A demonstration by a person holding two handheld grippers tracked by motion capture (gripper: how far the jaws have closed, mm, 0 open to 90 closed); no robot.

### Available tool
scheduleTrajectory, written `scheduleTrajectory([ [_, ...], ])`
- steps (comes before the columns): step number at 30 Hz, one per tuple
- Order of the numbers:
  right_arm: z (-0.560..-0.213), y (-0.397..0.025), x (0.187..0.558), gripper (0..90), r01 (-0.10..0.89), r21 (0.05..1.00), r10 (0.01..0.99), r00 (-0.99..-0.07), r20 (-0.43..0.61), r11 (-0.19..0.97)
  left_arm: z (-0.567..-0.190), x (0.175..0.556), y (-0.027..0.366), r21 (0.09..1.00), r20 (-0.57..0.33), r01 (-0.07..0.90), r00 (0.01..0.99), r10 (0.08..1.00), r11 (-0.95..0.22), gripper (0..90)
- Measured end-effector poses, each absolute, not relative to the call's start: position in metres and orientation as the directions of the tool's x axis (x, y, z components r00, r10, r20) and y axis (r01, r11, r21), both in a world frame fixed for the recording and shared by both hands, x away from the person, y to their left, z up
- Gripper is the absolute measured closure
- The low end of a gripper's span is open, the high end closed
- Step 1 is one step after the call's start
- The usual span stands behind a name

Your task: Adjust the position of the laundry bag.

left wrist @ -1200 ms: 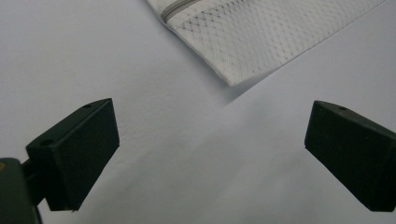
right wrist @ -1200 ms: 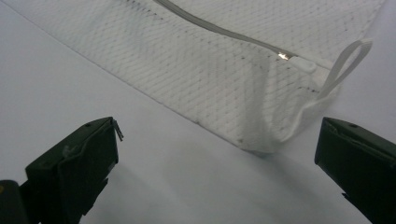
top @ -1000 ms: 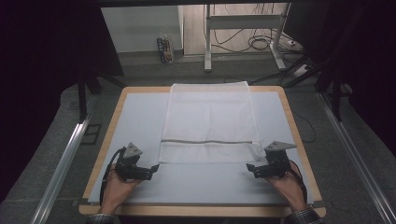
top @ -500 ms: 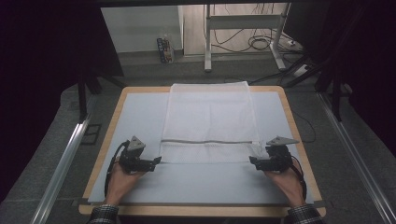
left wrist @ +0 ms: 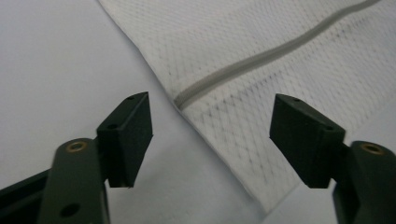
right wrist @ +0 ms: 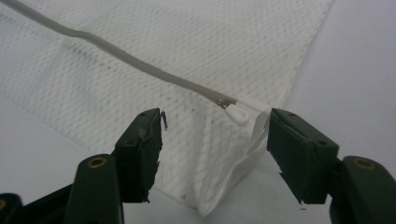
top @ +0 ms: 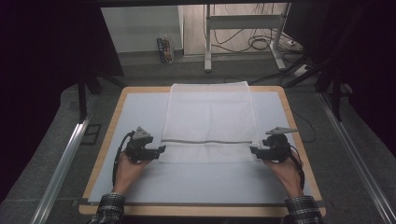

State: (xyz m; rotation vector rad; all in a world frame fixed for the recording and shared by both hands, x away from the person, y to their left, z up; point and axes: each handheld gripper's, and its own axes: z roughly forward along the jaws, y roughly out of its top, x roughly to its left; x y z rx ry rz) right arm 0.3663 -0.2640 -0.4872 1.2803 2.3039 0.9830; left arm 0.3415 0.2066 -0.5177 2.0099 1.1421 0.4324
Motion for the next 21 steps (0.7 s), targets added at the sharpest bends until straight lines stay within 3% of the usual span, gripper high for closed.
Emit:
scheduleTrajectory([
  [7, -0.497, -0.267, 0.379, 48.7, 0.624, 0.689, 0.867, -0.497, -0.016, 0.370, -0.523, 0.353, 0.206, 0.744, -0.088, 0.606, 0.506, 0.858, -0.281, 44.9],
  [13, -0.508, -0.263, 0.386, 53.1, 0.636, 0.643, 0.865, -0.495, -0.082, 0.426, -0.534, 0.356, 0.198, 0.710, -0.024, 0.624, 0.485, 0.874, -0.326, 44.6],
  [15, -0.511, -0.263, 0.386, 53.2, 0.647, 0.622, 0.862, -0.497, -0.096, 0.442, -0.540, 0.356, 0.194, 0.673, 0.039, 0.632, 0.487, 0.872, -0.383, 39.8],
  [18, -0.510, -0.264, 0.385, 54.1, 0.660, 0.609, 0.865, -0.493, -0.090, 0.440, -0.540, 0.355, 0.193, 0.679, 0.029, 0.633, 0.483, 0.875, -0.372, 39.5],
  [21, -0.510, -0.265, 0.384, 63.1, 0.680, 0.602, 0.870, -0.490, -0.051, 0.418, -0.540, 0.354, 0.192, 0.684, -0.035, 0.644, 0.498, 0.866, -0.343, 54.9],
])
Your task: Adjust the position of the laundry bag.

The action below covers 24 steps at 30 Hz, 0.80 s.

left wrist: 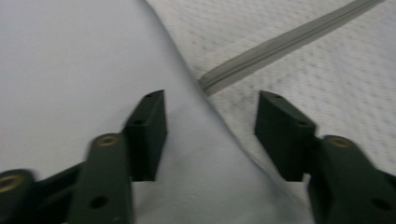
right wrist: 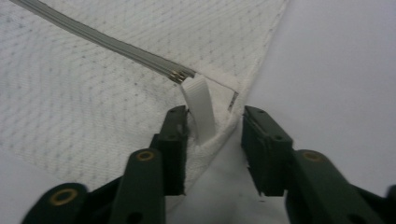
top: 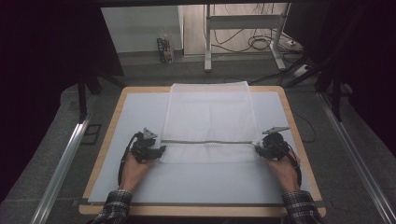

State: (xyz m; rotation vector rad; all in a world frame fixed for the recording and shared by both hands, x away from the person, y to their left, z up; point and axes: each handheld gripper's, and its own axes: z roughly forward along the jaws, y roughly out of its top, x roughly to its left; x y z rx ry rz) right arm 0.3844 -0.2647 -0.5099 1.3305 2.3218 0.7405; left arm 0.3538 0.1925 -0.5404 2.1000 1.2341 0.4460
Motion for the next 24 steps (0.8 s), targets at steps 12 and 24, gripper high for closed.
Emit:
scheduleTrajectory([
  [12, -0.508, -0.261, 0.380, 87.7, 0.623, 0.603, 0.818, -0.568, -0.091, 0.499, -0.537, 0.355, 0.191, 0.665, -0.088, 0.666, 0.519, 0.850, -0.337, 88.5],
  [24, -0.502, -0.258, 0.363, 87.5, 0.552, 0.622, 0.759, -0.642, -0.109, 0.556, -0.525, 0.343, 0.204, 0.689, -0.108, 0.639, 0.556, 0.824, -0.341, 87.7],
])
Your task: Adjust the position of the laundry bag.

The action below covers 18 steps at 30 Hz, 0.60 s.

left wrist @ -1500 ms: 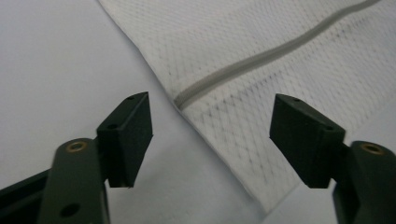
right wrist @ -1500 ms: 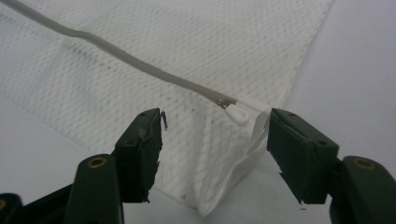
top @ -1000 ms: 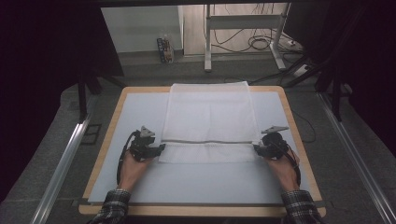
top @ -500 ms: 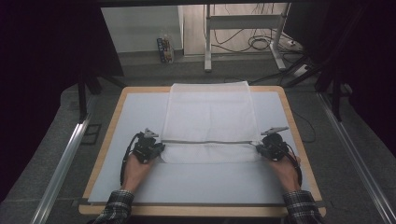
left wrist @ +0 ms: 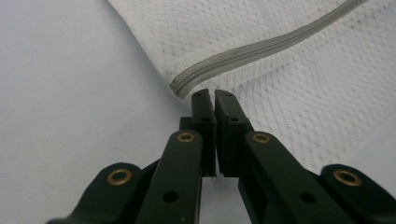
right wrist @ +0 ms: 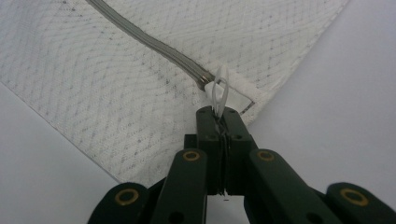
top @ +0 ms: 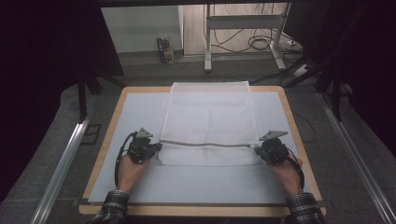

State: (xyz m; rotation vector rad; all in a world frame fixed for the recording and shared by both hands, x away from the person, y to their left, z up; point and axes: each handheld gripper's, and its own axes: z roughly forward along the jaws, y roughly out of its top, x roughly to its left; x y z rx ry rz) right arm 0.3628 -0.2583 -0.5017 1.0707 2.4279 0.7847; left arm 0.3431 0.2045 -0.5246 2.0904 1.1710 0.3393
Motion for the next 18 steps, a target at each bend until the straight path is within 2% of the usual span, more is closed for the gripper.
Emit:
scheduleTrajectory([
  [12, -0.501, -0.255, 0.341, 87.5, 0.515, 0.622, 0.717, -0.689, -0.110, 0.590, -0.516, 0.315, 0.210, 0.677, -0.062, 0.614, 0.596, 0.800, -0.405, 87.2],
  [18, -0.500, -0.251, 0.332, 87.3, 0.511, 0.623, 0.700, -0.709, -0.083, 0.592, -0.516, 0.305, 0.222, 0.674, -0.102, 0.628, 0.601, 0.793, -0.389, 87.4],
])
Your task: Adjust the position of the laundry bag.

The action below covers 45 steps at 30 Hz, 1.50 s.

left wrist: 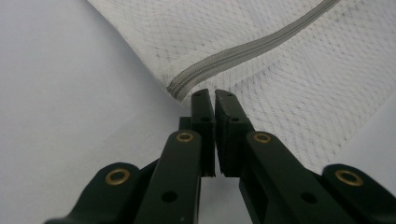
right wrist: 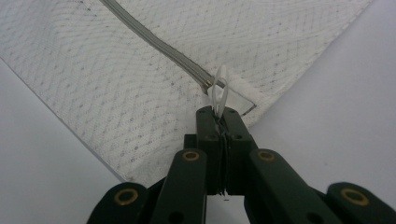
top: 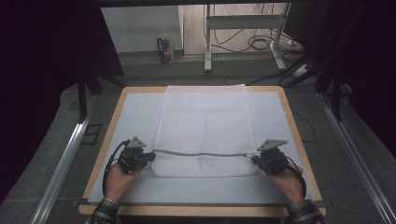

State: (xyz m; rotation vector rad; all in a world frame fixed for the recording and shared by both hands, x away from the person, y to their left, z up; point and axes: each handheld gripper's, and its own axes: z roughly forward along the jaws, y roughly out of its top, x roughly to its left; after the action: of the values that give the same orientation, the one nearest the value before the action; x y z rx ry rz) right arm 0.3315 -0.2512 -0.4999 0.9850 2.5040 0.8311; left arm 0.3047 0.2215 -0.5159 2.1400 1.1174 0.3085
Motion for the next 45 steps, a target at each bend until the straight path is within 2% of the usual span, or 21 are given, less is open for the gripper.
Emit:
scheduleTrajectory([
  [17, -0.495, -0.248, 0.307, 87.5, 0.515, 0.625, 0.687, -0.725, -0.047, 0.586, -0.520, 0.273, 0.224, 0.660, -0.103, 0.633, 0.609, 0.786, -0.404, 87.3],
  [24, -0.496, -0.247, 0.295, 87.4, 0.512, 0.599, 0.657, -0.754, -0.031, 0.616, -0.519, 0.259, 0.223, 0.649, -0.060, 0.620, 0.619, 0.783, -0.440, 86.8],
  [29, -0.496, -0.249, 0.286, 87.1, 0.502, 0.600, 0.644, -0.764, -0.030, 0.623, -0.520, 0.251, 0.224, 0.646, -0.067, 0.623, 0.621, 0.781, -0.440, 86.5],
  [41, -0.501, -0.252, 0.282, 86.4, 0.521, 0.582, 0.646, -0.764, -0.009, 0.624, -0.524, 0.244, 0.224, 0.627, -0.072, 0.633, 0.628, 0.775, -0.454, 85.9],
  [45, -0.500, -0.253, 0.282, 82.9, 0.520, 0.585, 0.645, -0.764, -0.005, 0.622, -0.523, 0.244, 0.224, 0.642, -0.072, 0.625, 0.627, 0.776, -0.444, 81.5],
])
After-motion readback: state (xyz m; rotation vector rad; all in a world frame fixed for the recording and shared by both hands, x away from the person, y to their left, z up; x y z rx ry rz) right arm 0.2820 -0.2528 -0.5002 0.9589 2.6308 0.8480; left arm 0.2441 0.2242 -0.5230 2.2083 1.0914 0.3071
